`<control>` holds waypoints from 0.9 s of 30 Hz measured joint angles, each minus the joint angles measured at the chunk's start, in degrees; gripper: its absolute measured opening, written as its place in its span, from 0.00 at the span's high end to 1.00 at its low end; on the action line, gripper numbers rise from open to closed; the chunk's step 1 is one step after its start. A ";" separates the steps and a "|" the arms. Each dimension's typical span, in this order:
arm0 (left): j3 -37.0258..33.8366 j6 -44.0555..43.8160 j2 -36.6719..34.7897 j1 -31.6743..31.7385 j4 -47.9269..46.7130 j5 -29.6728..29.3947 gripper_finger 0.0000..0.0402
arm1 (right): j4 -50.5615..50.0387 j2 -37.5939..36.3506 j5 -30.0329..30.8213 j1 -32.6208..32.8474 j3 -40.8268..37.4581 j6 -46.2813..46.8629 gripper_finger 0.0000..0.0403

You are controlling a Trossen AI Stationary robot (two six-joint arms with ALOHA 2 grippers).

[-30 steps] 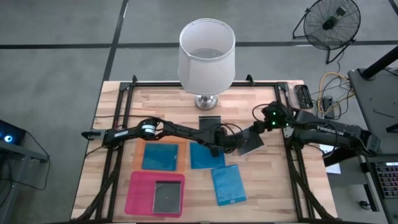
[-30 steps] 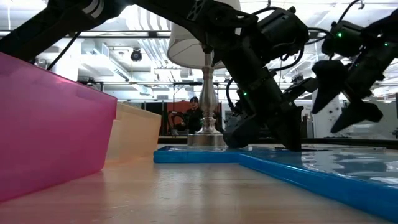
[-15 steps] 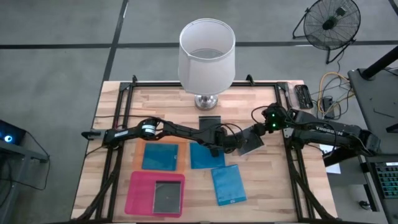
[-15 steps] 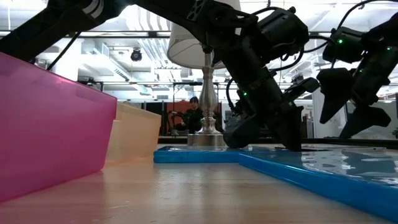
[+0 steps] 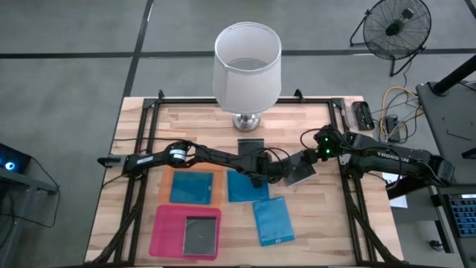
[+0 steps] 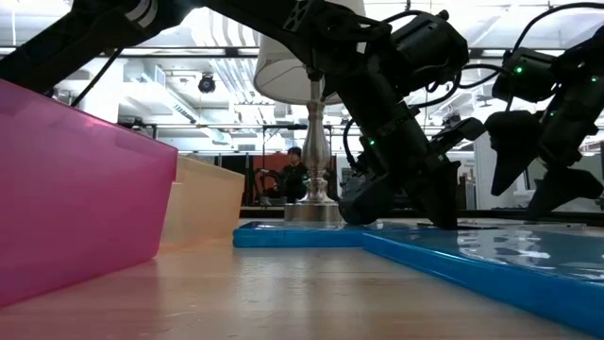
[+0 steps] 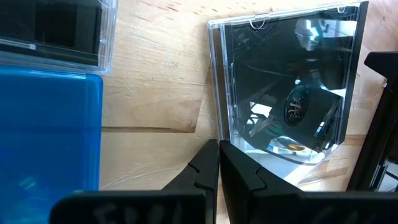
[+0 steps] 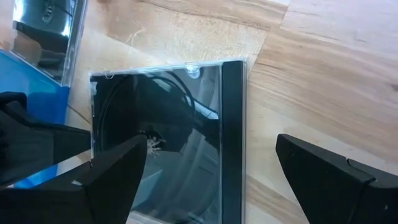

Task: Pick & place jewel cases by type
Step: Put the bottom black CD case into the pink bin

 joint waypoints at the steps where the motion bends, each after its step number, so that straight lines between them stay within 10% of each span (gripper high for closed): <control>1: 0.00 0.00 0.00 0.00 0.00 0.00 1.00 | 0.09 0.00 0.06 0.00 -0.02 0.01 0.12; 27: 0.00 0.17 0.00 0.06 0.00 -0.03 1.00 | 1.21 -0.04 -2.11 0.02 -1.76 2.54 0.13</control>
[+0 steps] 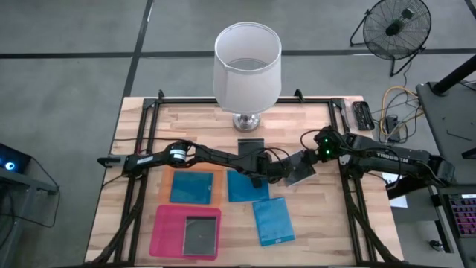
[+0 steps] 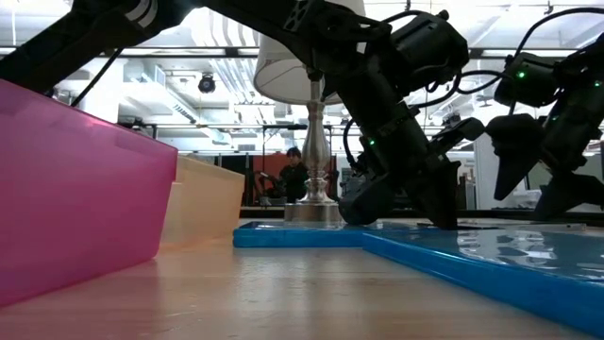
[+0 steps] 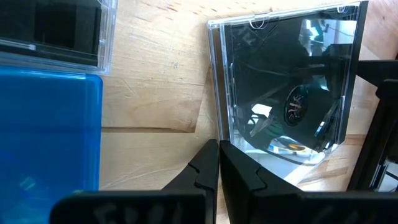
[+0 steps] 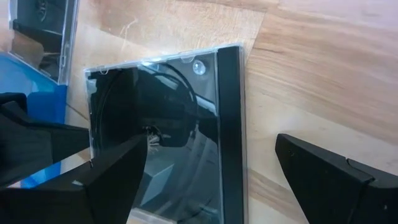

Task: Pick & place jewel cases by type
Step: Put the bottom black CD case into the pink bin

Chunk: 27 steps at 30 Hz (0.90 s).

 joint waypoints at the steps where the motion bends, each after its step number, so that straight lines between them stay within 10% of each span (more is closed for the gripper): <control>1: 0.00 0.00 0.00 0.01 0.00 -0.01 1.00 | 0.01 0.00 -0.36 0.00 -0.01 0.00 0.13; 27: 0.00 0.28 0.00 0.03 0.00 -0.04 1.00 | 4.74 1.44 -3.20 0.37 -1.29 -0.83 0.13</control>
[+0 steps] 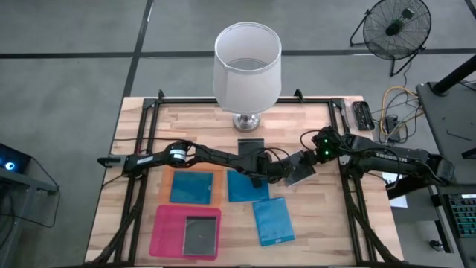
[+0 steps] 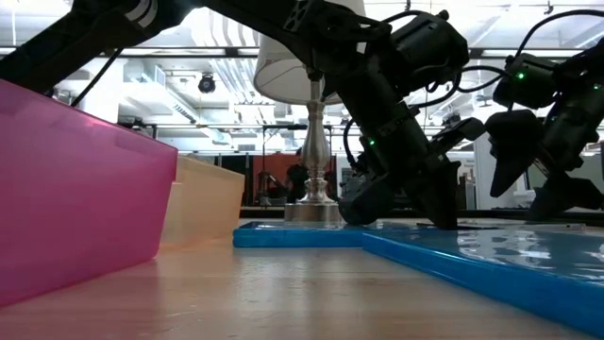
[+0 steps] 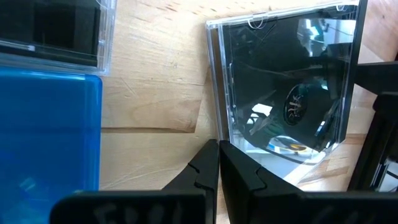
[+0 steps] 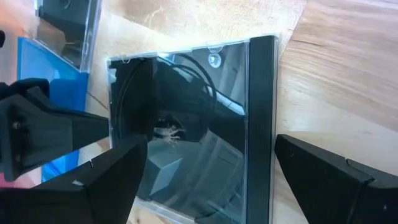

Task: Pick & place jewel cases by type
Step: Put the bottom black CD case into the pink bin

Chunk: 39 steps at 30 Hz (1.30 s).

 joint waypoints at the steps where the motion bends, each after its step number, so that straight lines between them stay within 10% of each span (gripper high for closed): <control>1: 0.00 0.06 0.00 0.00 0.00 0.00 1.00 | -0.02 0.04 0.21 0.00 0.00 -0.02 0.13; 39: -0.04 1.12 0.00 -0.22 -0.22 0.75 1.00 | 3.00 0.13 -2.59 3.48 3.61 6.03 0.13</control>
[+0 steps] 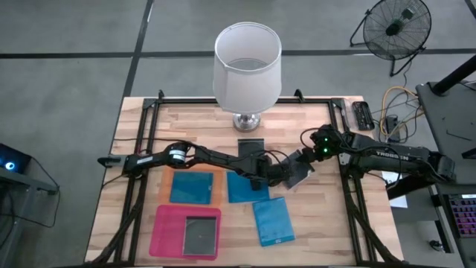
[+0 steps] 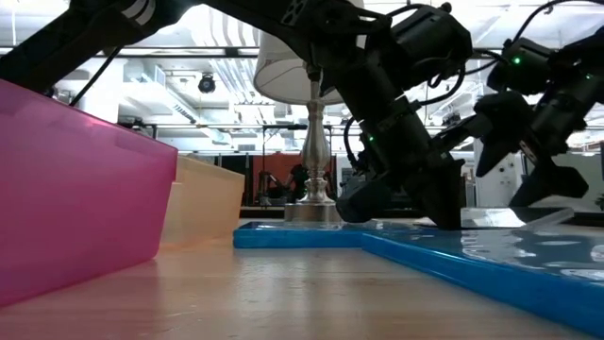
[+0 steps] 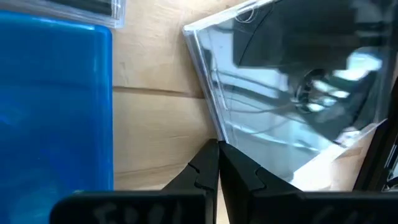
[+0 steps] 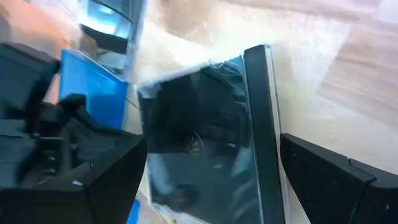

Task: Pick & place jewel cases by type
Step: Put the bottom black CD case into the pink bin

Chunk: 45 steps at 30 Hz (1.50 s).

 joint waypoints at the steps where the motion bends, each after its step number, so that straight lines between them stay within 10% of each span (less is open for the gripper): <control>1: 0.00 0.00 0.00 0.00 0.00 0.02 1.00 | 0.02 -0.08 0.00 0.00 0.28 0.00 0.13; 45: 0.00 -0.09 -0.15 0.11 -2.68 -0.31 1.00 | -8.53 -3.17 -0.51 11.20 7.34 9.76 0.13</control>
